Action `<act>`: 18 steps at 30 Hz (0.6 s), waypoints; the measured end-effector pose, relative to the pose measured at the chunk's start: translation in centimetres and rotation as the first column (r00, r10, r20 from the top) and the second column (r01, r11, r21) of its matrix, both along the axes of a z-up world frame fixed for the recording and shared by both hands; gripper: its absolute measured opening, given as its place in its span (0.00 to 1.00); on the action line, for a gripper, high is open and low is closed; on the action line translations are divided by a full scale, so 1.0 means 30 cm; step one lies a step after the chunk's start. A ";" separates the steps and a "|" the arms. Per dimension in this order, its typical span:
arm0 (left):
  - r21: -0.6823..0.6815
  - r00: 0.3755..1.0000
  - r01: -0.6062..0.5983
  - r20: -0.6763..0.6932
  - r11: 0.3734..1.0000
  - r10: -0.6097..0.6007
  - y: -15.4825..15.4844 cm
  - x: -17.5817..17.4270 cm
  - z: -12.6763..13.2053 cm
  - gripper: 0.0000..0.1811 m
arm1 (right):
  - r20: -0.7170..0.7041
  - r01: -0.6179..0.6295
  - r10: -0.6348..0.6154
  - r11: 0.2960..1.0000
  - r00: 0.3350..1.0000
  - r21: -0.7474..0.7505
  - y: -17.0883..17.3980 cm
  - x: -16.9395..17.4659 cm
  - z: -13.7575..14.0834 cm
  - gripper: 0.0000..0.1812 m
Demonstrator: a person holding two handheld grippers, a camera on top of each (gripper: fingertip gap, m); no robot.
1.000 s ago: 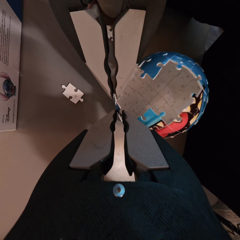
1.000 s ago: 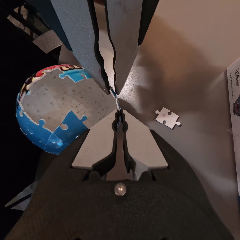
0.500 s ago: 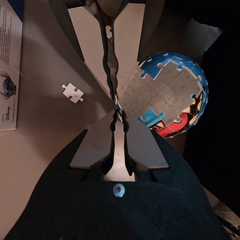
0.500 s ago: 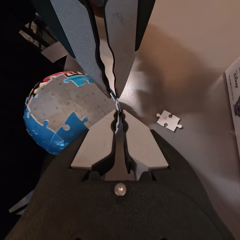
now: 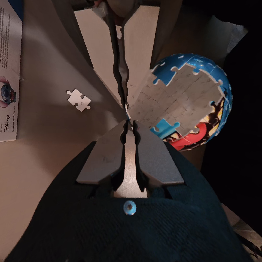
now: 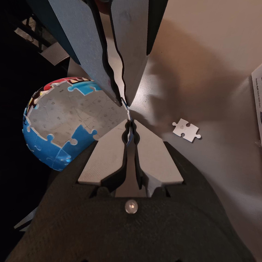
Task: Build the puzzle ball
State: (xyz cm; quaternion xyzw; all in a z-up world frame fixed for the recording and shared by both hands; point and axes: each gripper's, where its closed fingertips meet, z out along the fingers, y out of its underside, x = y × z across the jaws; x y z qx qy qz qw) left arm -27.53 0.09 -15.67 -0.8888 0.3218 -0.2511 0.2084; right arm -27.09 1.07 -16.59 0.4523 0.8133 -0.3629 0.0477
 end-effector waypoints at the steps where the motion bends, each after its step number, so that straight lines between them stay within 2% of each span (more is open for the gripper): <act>1: -0.001 1.000 0.000 -0.003 1.000 0.000 -0.001 0.000 -0.002 0.02 | 0.003 -0.003 0.003 1.000 1.000 0.006 -0.001 0.002 -0.002 0.00; 11: -0.001 1.000 -0.001 0.019 1.000 0.001 -0.001 0.006 0.007 0.02 | -0.006 -0.009 0.009 1.000 1.000 0.002 0.000 0.006 0.009 0.00; 14: 0.009 1.000 -0.003 0.023 1.000 0.002 0.001 0.005 0.016 0.02 | -0.012 0.013 -0.014 0.999 1.000 -0.041 0.019 0.007 0.049 0.07; 18: 0.007 1.000 -0.006 0.029 1.000 0.006 0.000 0.005 0.017 0.02 | -0.045 0.042 -0.043 0.999 0.998 -0.034 0.058 0.008 0.087 0.03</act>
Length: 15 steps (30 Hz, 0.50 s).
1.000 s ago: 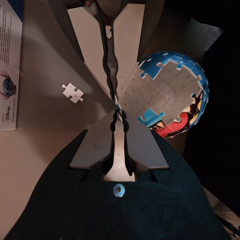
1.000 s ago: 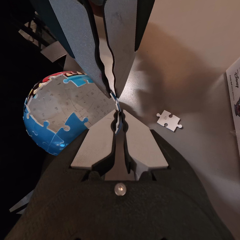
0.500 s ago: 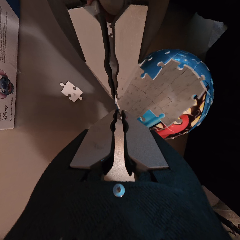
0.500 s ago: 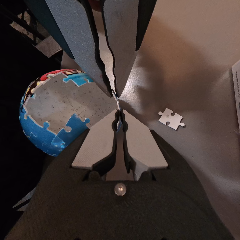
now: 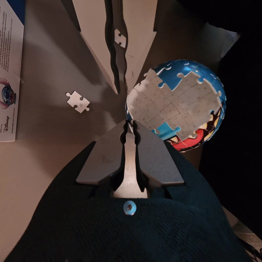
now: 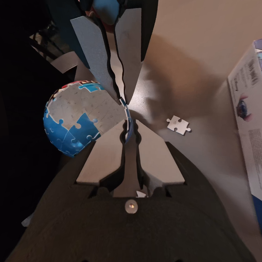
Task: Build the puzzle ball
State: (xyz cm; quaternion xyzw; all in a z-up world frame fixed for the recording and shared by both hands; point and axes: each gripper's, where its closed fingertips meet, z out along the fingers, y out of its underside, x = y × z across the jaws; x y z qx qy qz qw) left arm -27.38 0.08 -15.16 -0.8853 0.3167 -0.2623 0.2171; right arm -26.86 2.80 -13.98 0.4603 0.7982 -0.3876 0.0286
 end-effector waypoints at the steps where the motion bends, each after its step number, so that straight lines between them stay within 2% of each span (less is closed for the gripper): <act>1: -0.001 1.000 0.000 0.000 1.000 0.000 0.000 0.000 0.000 0.02 | 0.000 0.003 -0.003 1.000 1.000 0.009 0.004 0.002 0.000 0.02; 9: 0.003 1.000 -0.001 -0.009 1.000 0.001 0.001 0.002 0.000 0.02 | 0.071 -0.057 0.055 0.998 0.996 0.033 -0.053 0.010 -0.070 0.05; 15: 0.003 1.000 -0.003 -0.007 1.000 0.003 0.000 0.001 0.001 0.02 | 0.063 -0.074 0.074 0.997 0.995 0.005 -0.086 -0.009 -0.078 0.05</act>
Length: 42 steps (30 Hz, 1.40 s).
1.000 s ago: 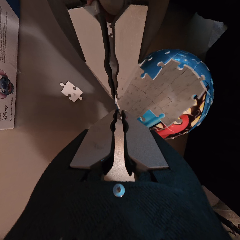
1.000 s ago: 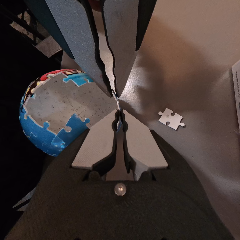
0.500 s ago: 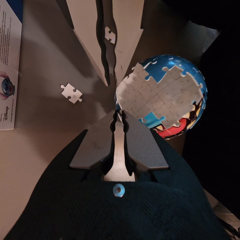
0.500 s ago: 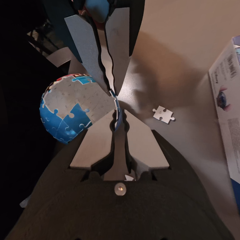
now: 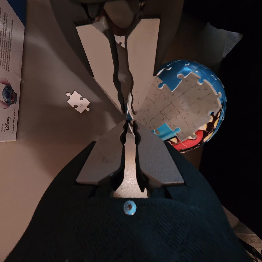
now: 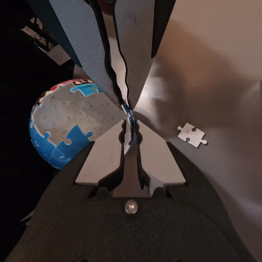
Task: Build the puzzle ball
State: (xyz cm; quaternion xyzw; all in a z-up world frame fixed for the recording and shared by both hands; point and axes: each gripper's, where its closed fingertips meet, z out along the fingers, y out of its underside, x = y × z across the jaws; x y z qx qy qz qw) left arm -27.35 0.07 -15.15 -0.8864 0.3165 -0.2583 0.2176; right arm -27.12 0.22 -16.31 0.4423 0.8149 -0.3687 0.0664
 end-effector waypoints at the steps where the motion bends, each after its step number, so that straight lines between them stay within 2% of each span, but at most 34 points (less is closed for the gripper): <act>1: 0.000 1.000 0.000 -0.001 1.000 0.000 0.000 0.000 0.000 0.02 | -0.002 -0.003 0.003 1.000 1.000 0.002 -0.003 -0.002 -0.001 0.05; 24: -0.002 1.000 -0.002 -0.010 1.000 0.002 -0.004 -0.002 -0.005 0.02 | -0.052 -0.039 0.044 0.994 0.998 0.098 -0.006 -0.006 -0.021 0.00; 26: -0.001 1.000 -0.003 -0.009 1.000 0.003 -0.004 -0.003 -0.004 0.02 | -0.047 -0.032 0.037 0.995 0.998 0.096 -0.002 -0.007 -0.018 0.01; 28: 0.004 1.000 -0.009 -0.011 1.000 0.009 -0.002 -0.006 -0.002 0.03 | -0.044 -0.020 0.024 0.995 0.999 0.094 0.009 -0.008 -0.010 0.10; 31: 0.014 0.999 -0.031 -0.015 0.999 0.031 0.007 -0.022 0.005 0.09 | -0.071 0.002 0.003 0.997 0.997 0.074 0.025 -0.012 0.024 0.11; 34: 0.045 0.998 -0.064 0.015 0.997 0.063 0.018 -0.046 0.046 0.13 | -0.137 0.052 -0.041 0.996 0.990 0.075 0.065 -0.019 0.081 0.10; 37: 0.140 0.989 -0.136 0.073 0.981 0.126 0.040 -0.098 0.134 0.15 | -0.233 0.164 -0.146 0.985 0.961 0.060 0.140 -0.026 0.171 0.11; 40: 0.254 0.955 -0.256 0.214 0.933 0.204 0.055 -0.158 0.244 0.15 | -0.345 0.279 -0.237 0.957 0.908 0.078 0.228 -0.010 0.259 0.16; 42: 0.297 0.923 -0.343 0.284 0.891 0.260 0.056 -0.210 0.267 0.16 | -0.417 0.336 -0.255 0.932 0.872 0.134 0.272 0.016 0.295 0.18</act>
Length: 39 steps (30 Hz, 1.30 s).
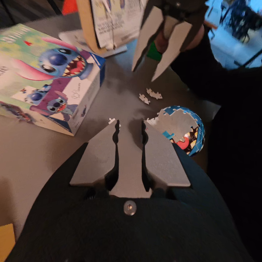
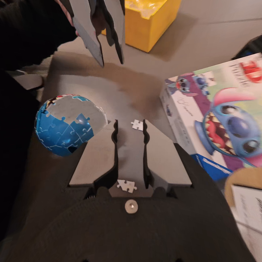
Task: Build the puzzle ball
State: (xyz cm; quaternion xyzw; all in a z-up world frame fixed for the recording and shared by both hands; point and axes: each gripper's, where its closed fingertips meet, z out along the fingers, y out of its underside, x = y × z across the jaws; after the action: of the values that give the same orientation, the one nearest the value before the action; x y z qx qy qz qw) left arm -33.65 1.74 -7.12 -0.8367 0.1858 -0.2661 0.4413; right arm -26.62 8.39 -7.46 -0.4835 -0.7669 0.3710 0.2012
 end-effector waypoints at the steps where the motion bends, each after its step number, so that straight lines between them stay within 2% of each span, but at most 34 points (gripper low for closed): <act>1: 0.020 0.999 -0.027 0.036 0.999 0.027 -0.005 -0.018 -0.001 0.16 | -0.024 0.024 -0.023 0.999 0.999 0.037 0.015 0.017 0.012 0.18; 4: 0.044 0.989 -0.065 0.135 0.997 0.058 -0.027 -0.031 -0.024 0.18 | -0.060 0.099 -0.092 0.988 0.994 0.121 0.051 0.077 0.011 0.19; 6: 0.053 0.985 -0.081 0.154 0.995 0.072 -0.032 -0.029 -0.054 0.18 | -0.048 0.150 -0.145 0.979 0.988 0.136 0.074 0.124 -0.023 0.19; 10: 0.030 0.987 -0.144 0.078 0.989 0.141 -0.012 -0.050 -0.150 0.20 | 0.058 0.256 -0.263 0.960 0.963 0.110 0.137 0.242 -0.151 0.22; 12: 0.009 0.986 -0.143 0.089 0.990 0.142 -0.010 -0.047 -0.185 0.20 | 0.090 0.303 -0.312 0.948 0.946 0.101 0.167 0.300 -0.216 0.22; 16: -0.053 0.980 -0.166 0.101 0.985 0.171 -0.001 -0.048 -0.261 0.21 | 0.086 0.345 -0.342 0.939 0.936 -0.018 0.157 0.369 -0.314 0.21; 19: -0.043 0.977 -0.197 0.069 0.979 0.200 0.010 -0.052 -0.285 0.21 | 0.106 0.356 -0.352 0.934 0.930 -0.027 0.158 0.399 -0.375 0.22; 22: -0.014 0.969 -0.240 0.046 0.971 0.241 0.034 -0.065 -0.290 0.21 | 0.088 0.364 -0.363 0.931 0.928 0.002 0.172 0.401 -0.373 0.22; 25: -0.010 0.958 -0.286 0.021 0.958 0.286 0.053 -0.088 -0.316 0.21 | 0.003 0.397 -0.397 0.918 0.918 -0.006 0.197 0.385 -0.336 0.22; 29: -0.005 0.947 -0.317 -0.059 0.949 0.316 0.063 -0.117 -0.361 0.20 | -0.072 0.472 -0.470 0.882 0.880 0.012 0.267 0.373 -0.338 0.22; 34: -0.016 0.947 -0.319 -0.051 0.947 0.318 0.060 -0.128 -0.366 0.20 | -0.083 0.504 -0.507 0.862 0.858 -0.062 0.304 0.364 -0.346 0.25; 39: -0.011 0.936 -0.343 -0.089 0.939 0.340 0.056 -0.161 -0.375 0.19 | -0.100 0.527 -0.533 0.846 0.840 -0.077 0.346 0.367 -0.360 0.24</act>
State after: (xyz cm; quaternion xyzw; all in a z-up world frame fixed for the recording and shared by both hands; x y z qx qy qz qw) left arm -38.48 3.43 -18.37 -0.8727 0.0530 -0.1516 0.4612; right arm -15.61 18.76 -18.25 -0.6583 -0.5815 0.3463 0.3295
